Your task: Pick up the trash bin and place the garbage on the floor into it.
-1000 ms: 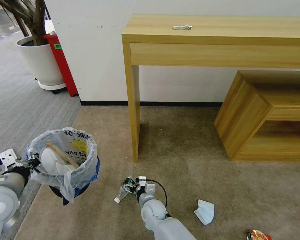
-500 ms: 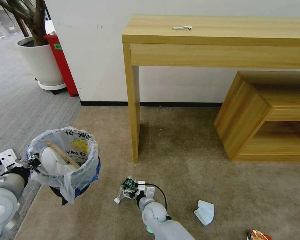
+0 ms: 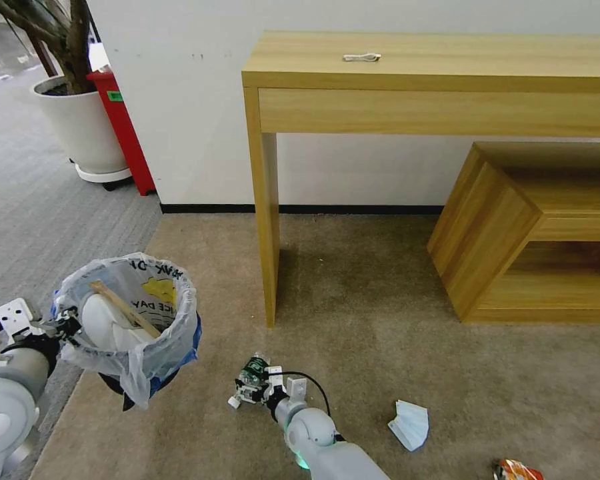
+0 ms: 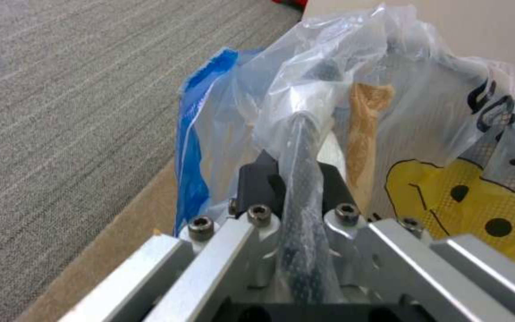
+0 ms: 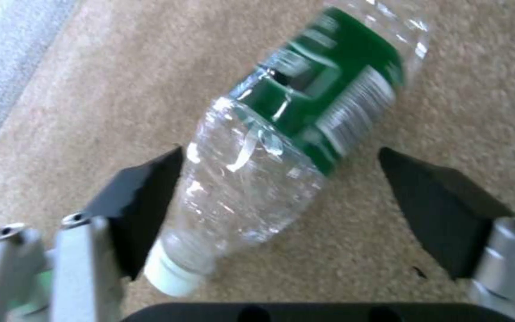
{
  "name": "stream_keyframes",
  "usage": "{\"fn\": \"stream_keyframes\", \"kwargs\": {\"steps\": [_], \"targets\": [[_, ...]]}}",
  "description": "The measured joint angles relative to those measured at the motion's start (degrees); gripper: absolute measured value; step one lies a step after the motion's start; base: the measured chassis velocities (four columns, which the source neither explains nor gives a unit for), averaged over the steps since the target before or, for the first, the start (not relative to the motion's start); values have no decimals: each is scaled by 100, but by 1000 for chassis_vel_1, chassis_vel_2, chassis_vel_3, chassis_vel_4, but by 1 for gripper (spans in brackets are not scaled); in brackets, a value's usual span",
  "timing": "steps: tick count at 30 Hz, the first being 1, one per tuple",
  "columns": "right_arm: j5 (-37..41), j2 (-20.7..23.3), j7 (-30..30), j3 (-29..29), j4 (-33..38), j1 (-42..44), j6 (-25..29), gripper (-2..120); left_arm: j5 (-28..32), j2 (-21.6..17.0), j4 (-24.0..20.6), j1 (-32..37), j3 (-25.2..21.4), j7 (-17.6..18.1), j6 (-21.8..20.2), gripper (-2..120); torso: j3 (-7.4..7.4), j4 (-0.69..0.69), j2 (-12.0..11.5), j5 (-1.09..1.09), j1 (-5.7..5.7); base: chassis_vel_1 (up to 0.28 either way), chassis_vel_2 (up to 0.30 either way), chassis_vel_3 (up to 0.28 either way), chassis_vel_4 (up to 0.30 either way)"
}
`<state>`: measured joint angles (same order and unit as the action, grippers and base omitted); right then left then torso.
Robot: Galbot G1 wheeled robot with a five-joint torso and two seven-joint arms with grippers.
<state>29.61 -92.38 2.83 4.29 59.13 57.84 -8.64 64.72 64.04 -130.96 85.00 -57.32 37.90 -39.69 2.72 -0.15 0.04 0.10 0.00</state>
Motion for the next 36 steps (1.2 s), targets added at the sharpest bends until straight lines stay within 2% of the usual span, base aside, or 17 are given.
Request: {"fn": "stream_keyframes", "kwargs": {"steps": [2, 3, 6, 7, 9, 11, 13, 15, 18, 22, 26, 31, 36], "targets": [[-9, 0, 25, -20, -63, -28, 8, 72, -1, 5, -2, -4, 15, 0, 2, 2, 1, 1, -1, -3, 0, 0, 0, 0, 0], [-9, 0, 25, -20, -63, -28, 8, 72, -1, 5, -2, -4, 15, 0, 2, 2, 1, 1, -1, -3, 0, 0, 0, 0, 0], [-12, 1, 65, -39, -91, -53, 44, 59, -9, 12, -2, -8, 25, 2, 6, 2, 2, 4, -3, -4, 0, 0, 0, 0, 0], [-12, 1, 65, -39, -91, -53, 44, 59, -9, 12, -2, -8, 25, 2, 6, 2, 2, 4, -3, -4, 0, 0, 0, 0, 0], [-7, 4, 97, -46, -69, -55, 69, 47, -13, 15, -1, -9, 28, 3, 11, 2, 3, 5, -5, -3, -1, 0, 0, 0, 0], [-6, 7, 108, -46, -49, -55, 80, 44, -13, 16, -2, -10, 29, 3, 12, 2, 3, 5, -5, -5, -1, 0, 0, 0, 0], [-5, 9, 118, -45, -19, -54, 95, 31, -13, 16, -1, -18, 30, 3, 13, 2, 4, 5, -5, -6, 0, 0, 0, 0, 0], [-4, 10, 125, -45, -17, -54, 102, 28, -14, 16, -1, -21, 32, 3, 13, 2, 4, 5, -5, -6, 0, 0, 0, 0, 0], [11, 10, 134, -59, -25, -75, 128, 15, -14, 17, 0, -26, 45, 3, 17, 2, 4, 6, -5, -6, 0, 0, 0, 0, 0], [59, 12, 133, -56, 33, -83, 126, 5, -16, 18, 11, -26, 50, 3, 21, 2, 4, 7, -6, -6, 0, 0, 0, 0, 0], [75, 15, 131, -62, 132, -95, 126, 0, -16, 10, 31, -37, 49, 1, 26, 2, 3, 6, -6, -9, -1, 0, 0, 0, 0], [80, 17, 130, -59, 285, -83, 143, 0, -14, 4, 41, -50, 71, -1, 30, 2, 3, 5, -6, -9, -1, 0, 0, 0, 0], [98, 171, 132, -15, 1078, 27, 170, 0, 24, -44, 47, -53, 208, -2, 31, 2, 1, 7, -5, -7, 0, 0, 0, 0, 0]]}}
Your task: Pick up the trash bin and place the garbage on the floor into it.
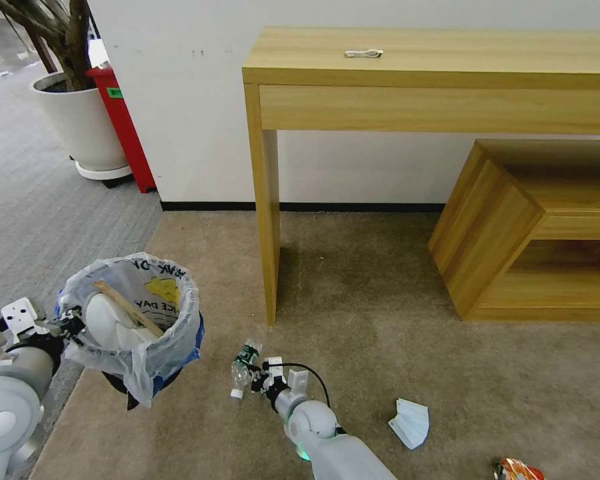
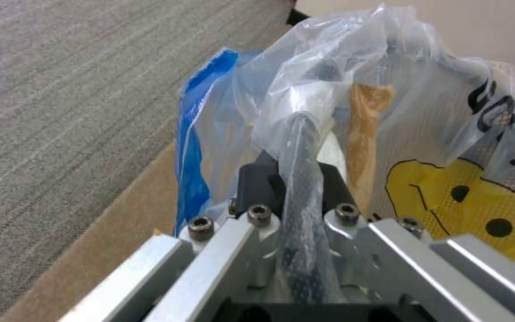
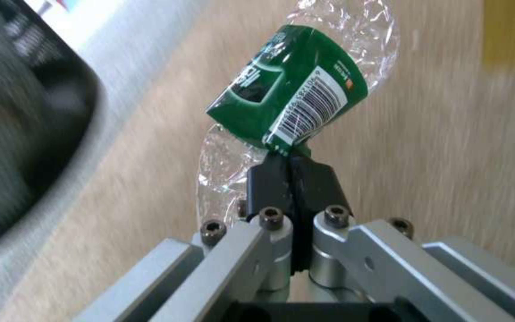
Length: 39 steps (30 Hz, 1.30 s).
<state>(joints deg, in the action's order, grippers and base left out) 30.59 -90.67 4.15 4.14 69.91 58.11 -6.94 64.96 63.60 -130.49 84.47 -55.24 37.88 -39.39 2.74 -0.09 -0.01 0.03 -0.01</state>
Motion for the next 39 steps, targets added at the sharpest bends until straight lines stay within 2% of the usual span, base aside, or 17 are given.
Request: {"fn": "stream_keyframes", "kwargs": {"steps": [2, 3, 6, 7, 10, 14, 19, 22, 29, 39], "targets": [[31, 352, 7, 0, 567, 80, 8, 0, 40, -58, -28, 20, 128, 8, 1, 2, 0, -2, 0, -4, 0, 0, 0, 0, 0], [31, 352, 7, 0, 567, 80, 8, 0, 40, -58, -28, 20, 128, 8, 1, 2, 0, -2, 0, -4, 0, 0, 0, 0, 0], [36, 818, 232, -40, 1196, 150, 256, 0, 303, -160, -205, 99, 319, 106, -42, 2, 1, -3, 0, -3, 0, 0, 0, 0, 0], [36, 818, 232, -40, 1196, 150, 256, 0, 303, -160, -205, 99, 319, 106, -42, 2, 1, -3, 0, -3, 0, 0, 0, 0, 0], [80, 1205, 928, -136, 1708, 136, 899, 0, 623, -272, -406, 159, 501, 261, -110, 2, 0, -3, 0, -1, 0, 0, 0, 0, 0], [190, 1435, 1280, -225, 2134, 62, 1278, 0, 693, -340, -475, 196, 629, 298, -146, 2, 0, -3, 1, -1, 0, 0, 0, 0, 0], [370, 1578, 1488, -268, 2480, -8, 1517, 0, 782, -374, -533, 279, 729, 303, -195, 2, 0, -2, 1, -1, 0, 0, 0, 0, 0], [554, 1690, 1854, -285, 2688, -63, 1714, 0, 788, -394, -593, 337, 830, 309, -222, 2, 0, -2, 1, -2, 0, 0, 0, 0, 0], [876, 1755, 2649, -261, 2773, -211, 2167, 0, 726, -395, -671, 399, 1070, 327, -242, 2, 0, -2, 1, -2, 0, 0, 0, 0, 0], [979, 1742, 3268, -189, 2843, -271, 2360, 0, 706, -393, -696, 409, 1258, 316, -289, 2, 1, -3, 2, -3, -1, 0, 0, 0, 0]]}}
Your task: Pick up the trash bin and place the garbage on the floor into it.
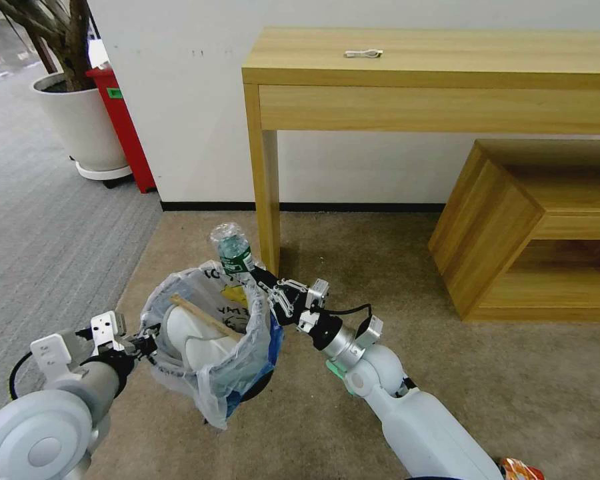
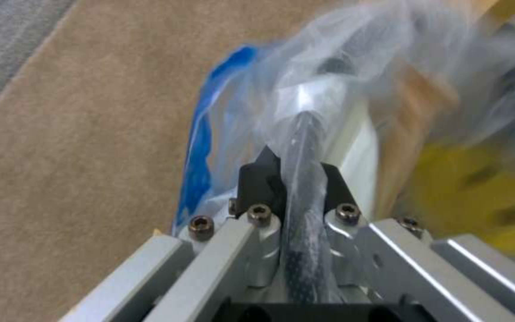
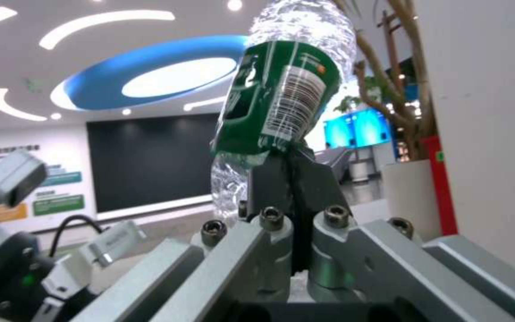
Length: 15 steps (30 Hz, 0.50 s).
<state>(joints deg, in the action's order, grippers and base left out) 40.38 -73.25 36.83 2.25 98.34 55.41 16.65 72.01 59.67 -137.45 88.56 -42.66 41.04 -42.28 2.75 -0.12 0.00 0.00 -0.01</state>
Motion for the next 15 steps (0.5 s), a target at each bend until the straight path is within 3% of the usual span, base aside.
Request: {"fn": "stream_keyframes", "kwargs": {"steps": [15], "targets": [[-87, -4, 274, -30, -91, 69, 87, 0, 40, -13, 40, -46, -26, -22, 13, 2, -1, 0, 0, 0, 0, 0, 0, 0, 0]]}}
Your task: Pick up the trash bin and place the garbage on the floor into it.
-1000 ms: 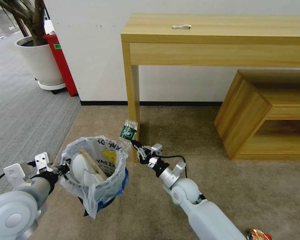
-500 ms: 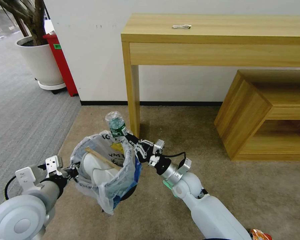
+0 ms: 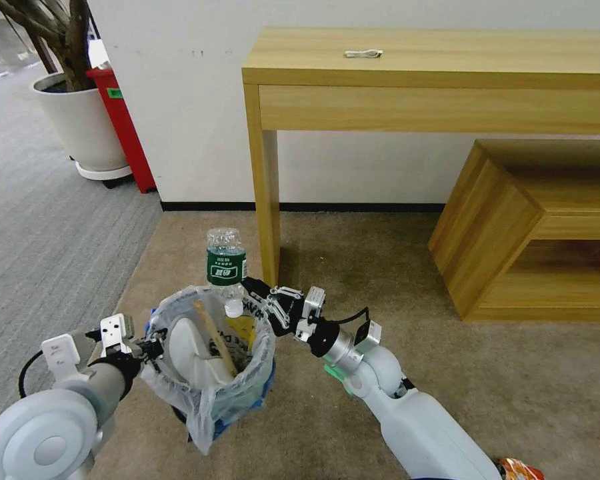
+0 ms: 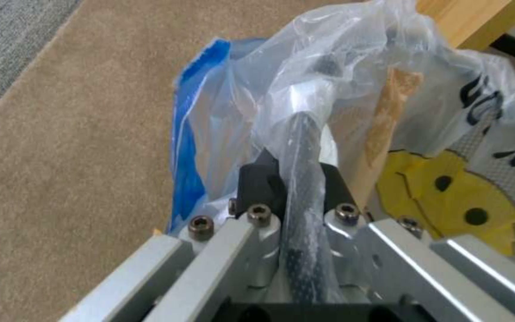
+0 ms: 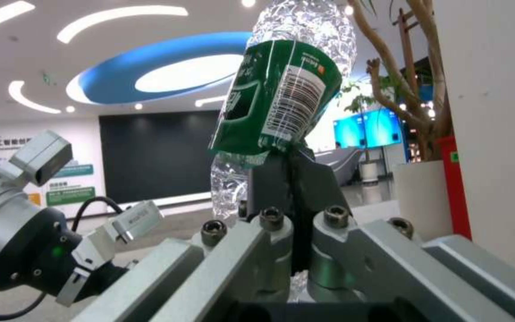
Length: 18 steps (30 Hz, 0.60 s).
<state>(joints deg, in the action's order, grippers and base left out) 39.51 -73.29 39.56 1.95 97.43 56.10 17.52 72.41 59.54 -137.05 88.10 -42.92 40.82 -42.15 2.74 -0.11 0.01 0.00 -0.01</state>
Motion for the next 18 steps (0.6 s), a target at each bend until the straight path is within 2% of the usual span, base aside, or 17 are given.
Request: {"fn": "stream_keyframes", "kwargs": {"steps": [8, 15, 18], "targets": [[-42, -9, 62, 30, -1, 48, 2, 0, 44, 0, 6, -3, -52, -2, 7, 2, 0, 0, 0, 0, 0, 0, 0, 0, 0], [-262, -42, 149, 59, -202, 86, 96, 0, 256, 5, -170, 26, -63, 13, 8, 2, 0, 0, 0, 0, 0, 0, 0, 0, 0], [-338, -51, 205, 66, -311, 91, 162, 5, 340, 13, -255, 31, -59, 17, 8, 2, 0, 0, 0, 1, 0, 0, 0, 0, 0]]}}
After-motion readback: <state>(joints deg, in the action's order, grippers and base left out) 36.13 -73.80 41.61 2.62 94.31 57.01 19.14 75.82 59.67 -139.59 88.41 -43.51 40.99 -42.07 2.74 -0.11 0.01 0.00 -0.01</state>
